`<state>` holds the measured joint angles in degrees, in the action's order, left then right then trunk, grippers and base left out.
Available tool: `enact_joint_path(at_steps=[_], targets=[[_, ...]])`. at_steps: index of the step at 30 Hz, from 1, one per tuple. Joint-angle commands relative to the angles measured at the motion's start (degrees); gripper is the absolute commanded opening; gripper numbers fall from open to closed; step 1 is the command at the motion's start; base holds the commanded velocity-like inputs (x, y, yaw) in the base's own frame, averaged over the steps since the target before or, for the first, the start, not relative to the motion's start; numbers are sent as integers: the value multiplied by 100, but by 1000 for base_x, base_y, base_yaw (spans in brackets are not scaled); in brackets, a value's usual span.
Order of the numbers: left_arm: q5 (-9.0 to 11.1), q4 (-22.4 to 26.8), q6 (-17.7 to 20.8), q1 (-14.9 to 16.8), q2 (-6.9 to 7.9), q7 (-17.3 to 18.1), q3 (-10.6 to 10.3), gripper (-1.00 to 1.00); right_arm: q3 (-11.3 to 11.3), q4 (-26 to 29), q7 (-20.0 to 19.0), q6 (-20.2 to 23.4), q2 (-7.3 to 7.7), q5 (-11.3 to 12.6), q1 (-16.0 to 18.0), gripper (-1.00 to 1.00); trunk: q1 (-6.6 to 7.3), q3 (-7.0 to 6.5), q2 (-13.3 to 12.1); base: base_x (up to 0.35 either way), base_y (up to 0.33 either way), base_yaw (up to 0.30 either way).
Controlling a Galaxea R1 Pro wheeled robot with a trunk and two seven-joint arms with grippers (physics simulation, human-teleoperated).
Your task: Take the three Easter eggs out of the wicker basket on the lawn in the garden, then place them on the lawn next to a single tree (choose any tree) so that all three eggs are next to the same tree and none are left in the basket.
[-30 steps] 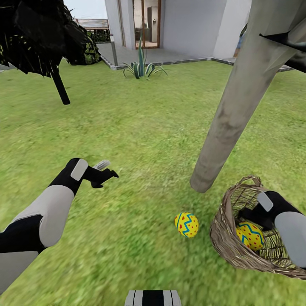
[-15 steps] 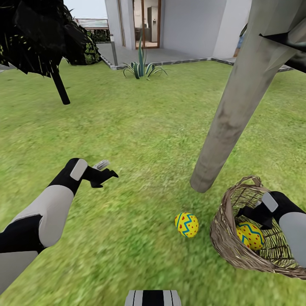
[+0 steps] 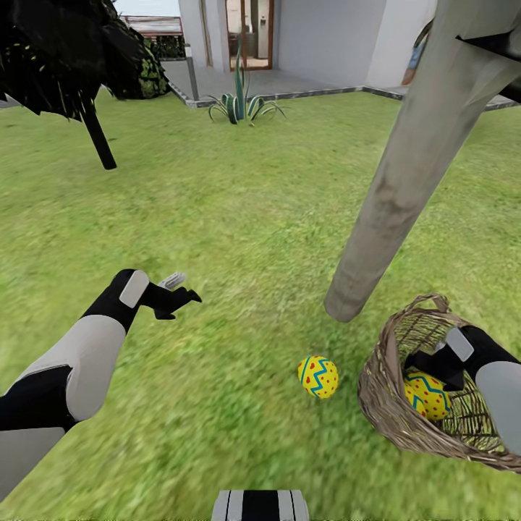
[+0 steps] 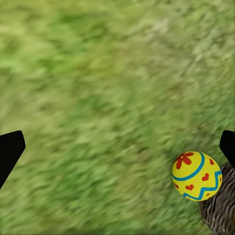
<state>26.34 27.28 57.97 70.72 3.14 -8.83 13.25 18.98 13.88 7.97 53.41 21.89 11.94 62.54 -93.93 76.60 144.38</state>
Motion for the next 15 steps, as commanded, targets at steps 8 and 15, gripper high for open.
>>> enact_joint_path(at_steps=[8,15], targets=[[64,-3,22,3,-15,-58,19,100,15,17,56,18,-1,63,2,100,-16,160,12,0,0,0],[64,-4,16,3,-17,-58,19,100,18,26,47,20,-1,84,3,100,-16,160,12,0,0,0]])
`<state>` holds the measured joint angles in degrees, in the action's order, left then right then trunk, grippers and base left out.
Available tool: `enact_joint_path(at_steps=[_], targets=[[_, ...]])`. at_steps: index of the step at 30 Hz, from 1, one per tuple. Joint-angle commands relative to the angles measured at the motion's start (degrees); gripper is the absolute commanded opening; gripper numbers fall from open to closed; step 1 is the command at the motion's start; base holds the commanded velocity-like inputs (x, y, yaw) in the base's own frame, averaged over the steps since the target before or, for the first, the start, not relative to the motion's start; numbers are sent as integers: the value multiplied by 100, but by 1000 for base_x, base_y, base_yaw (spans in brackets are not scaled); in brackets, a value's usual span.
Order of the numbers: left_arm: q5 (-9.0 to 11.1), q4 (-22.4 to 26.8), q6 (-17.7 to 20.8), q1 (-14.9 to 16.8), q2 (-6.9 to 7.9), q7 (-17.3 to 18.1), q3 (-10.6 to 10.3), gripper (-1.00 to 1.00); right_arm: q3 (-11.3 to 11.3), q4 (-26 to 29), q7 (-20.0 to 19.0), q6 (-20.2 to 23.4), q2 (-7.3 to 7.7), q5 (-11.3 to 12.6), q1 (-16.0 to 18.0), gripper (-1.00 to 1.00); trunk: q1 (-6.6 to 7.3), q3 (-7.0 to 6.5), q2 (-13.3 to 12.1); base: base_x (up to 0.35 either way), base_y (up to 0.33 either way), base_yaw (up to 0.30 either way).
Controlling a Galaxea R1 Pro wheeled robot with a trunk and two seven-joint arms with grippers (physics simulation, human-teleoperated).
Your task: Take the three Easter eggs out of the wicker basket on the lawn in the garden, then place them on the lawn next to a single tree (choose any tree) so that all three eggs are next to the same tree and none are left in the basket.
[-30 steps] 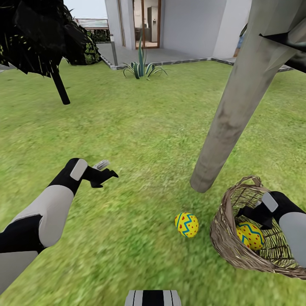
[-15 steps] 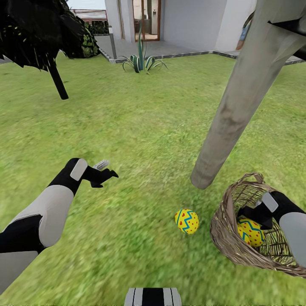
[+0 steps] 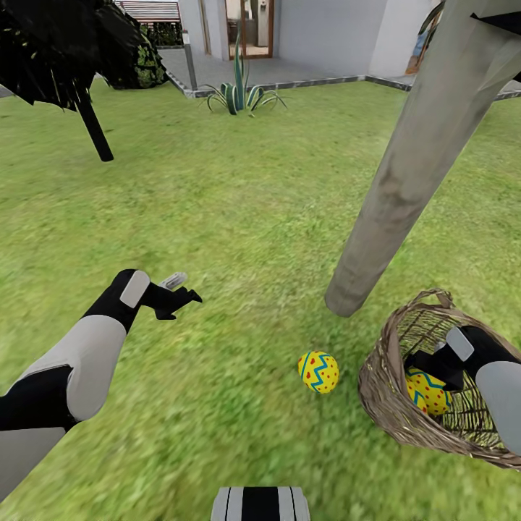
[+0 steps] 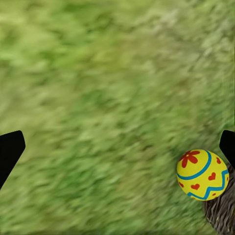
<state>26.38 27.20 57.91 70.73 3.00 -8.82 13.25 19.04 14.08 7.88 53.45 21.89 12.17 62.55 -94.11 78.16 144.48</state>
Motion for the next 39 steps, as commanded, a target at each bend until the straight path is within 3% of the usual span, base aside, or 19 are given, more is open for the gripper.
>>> enact_joint_path(at_steps=[1,16,31,39], targets=[[61,5,20,2,-2,-58,19,100,12,7,50,17,-1,68,2,100,1,4,2,0,0,0],[61,-4,19,2,-10,-58,20,100,21,-17,-254,17,-5,76,1,100,1,4,2,0,0,0],[59,-4,8,2,-123,-67,27,100,21,-2,-260,9,-8,75,3,100,-38,337,22,0,0,0],[61,-4,10,2,-124,-67,28,100,21,-13,-260,16,-13,82,1,100,-38,337,22,0,0,0]])
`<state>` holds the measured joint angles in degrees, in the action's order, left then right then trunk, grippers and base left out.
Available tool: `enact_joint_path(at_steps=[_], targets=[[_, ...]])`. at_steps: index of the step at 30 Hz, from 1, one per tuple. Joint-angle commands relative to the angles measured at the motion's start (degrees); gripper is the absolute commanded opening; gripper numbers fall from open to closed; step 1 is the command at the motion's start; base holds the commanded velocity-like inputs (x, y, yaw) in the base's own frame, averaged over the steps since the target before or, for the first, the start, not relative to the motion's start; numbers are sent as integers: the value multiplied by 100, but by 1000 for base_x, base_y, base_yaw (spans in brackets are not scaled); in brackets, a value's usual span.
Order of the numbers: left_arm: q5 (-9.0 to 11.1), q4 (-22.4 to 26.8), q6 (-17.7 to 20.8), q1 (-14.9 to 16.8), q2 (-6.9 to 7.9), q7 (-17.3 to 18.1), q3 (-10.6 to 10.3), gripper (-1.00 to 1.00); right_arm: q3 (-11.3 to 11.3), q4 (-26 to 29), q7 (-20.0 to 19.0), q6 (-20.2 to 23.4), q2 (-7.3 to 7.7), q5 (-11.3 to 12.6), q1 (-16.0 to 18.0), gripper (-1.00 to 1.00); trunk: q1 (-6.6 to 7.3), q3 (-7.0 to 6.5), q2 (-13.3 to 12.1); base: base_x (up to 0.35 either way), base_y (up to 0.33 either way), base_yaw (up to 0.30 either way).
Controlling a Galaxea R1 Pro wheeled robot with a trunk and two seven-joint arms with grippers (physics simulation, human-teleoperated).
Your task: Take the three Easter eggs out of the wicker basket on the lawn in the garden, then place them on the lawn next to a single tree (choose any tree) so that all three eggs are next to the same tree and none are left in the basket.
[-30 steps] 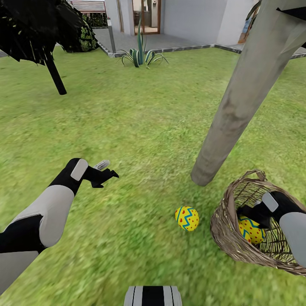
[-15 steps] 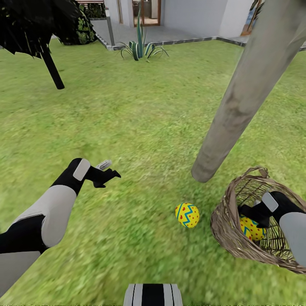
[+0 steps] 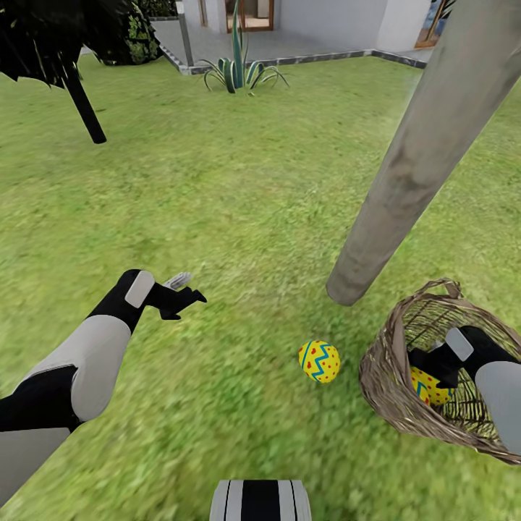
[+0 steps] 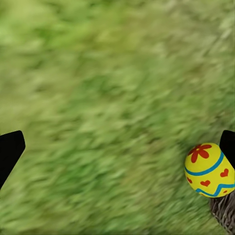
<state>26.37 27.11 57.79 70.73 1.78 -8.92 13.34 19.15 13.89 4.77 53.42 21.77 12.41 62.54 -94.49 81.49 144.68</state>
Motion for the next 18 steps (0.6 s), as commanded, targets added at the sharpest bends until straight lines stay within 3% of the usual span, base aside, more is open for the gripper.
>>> enact_joint_path(at_steps=[1,18], targets=[[61,5,22,2,-2,-58,19,100,10,4,50,19,-2,58,2,100,-2,26,3,0,0,0],[60,5,29,2,5,-50,19,100,10,15,47,19,-5,58,3,100,-15,137,10,0,0,0]])
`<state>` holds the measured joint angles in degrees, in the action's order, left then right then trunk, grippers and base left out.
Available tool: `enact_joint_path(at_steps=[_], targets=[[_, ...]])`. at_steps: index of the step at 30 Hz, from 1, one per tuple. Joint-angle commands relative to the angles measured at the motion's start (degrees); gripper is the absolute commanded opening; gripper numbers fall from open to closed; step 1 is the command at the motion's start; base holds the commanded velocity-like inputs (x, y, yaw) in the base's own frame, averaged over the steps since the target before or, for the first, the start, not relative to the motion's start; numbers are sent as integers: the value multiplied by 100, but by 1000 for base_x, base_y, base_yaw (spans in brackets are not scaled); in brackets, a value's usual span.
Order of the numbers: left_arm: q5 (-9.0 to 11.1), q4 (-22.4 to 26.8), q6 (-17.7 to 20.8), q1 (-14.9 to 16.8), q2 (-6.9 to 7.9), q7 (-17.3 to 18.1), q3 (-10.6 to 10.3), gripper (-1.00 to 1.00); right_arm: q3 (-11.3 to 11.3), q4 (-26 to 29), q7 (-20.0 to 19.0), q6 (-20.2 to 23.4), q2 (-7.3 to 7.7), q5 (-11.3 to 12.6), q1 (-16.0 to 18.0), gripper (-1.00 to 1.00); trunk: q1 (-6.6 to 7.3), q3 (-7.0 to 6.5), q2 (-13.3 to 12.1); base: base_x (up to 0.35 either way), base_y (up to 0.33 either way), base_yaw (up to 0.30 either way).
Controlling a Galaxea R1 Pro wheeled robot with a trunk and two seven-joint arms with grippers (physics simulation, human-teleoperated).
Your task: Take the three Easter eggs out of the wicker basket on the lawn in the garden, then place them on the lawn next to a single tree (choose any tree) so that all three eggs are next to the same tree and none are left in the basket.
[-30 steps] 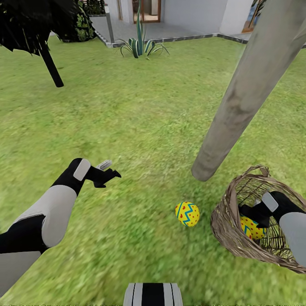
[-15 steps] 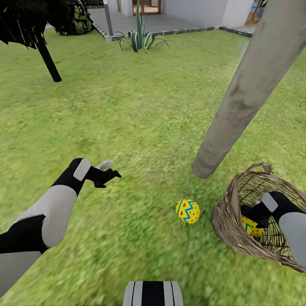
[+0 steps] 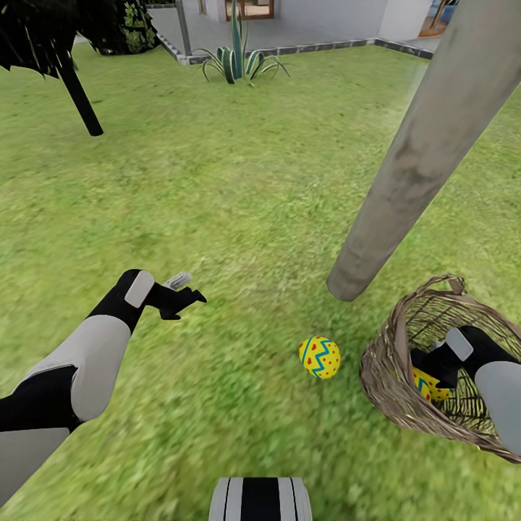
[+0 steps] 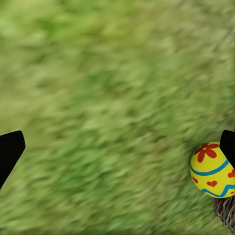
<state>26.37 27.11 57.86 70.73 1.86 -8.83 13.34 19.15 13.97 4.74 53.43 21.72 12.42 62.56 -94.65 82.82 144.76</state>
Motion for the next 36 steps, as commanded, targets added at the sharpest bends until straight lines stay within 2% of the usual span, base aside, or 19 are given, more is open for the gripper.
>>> enact_joint_path(at_steps=[1,9,15,23,28,36], targets=[[61,5,23,2,-2,-58,20,100,10,5,49,19,-1,58,2,100,1,4,1,0,0,0],[126,11,24,2,-10,-59,20,100,10,-8,25,29,-1,70,2,100,1,4,1,0,0,0],[139,14,21,2,-10,-62,20,100,10,-24,-272,36,-2,44,1,100,1,4,1,0,0,0],[140,14,19,2,-10,-63,20,100,5,-26,-324,36,-2,27,2,100,1,4,1,0,0,0],[140,14,16,2,-10,-65,20,100,2,-28,-325,36,-2,24,2,100,-12,115,8,0,0,0],[140,14,17,2,-10,-66,20,100,1,-27,-325,36,-2,24,0,100,-12,115,8,0,0,0]])
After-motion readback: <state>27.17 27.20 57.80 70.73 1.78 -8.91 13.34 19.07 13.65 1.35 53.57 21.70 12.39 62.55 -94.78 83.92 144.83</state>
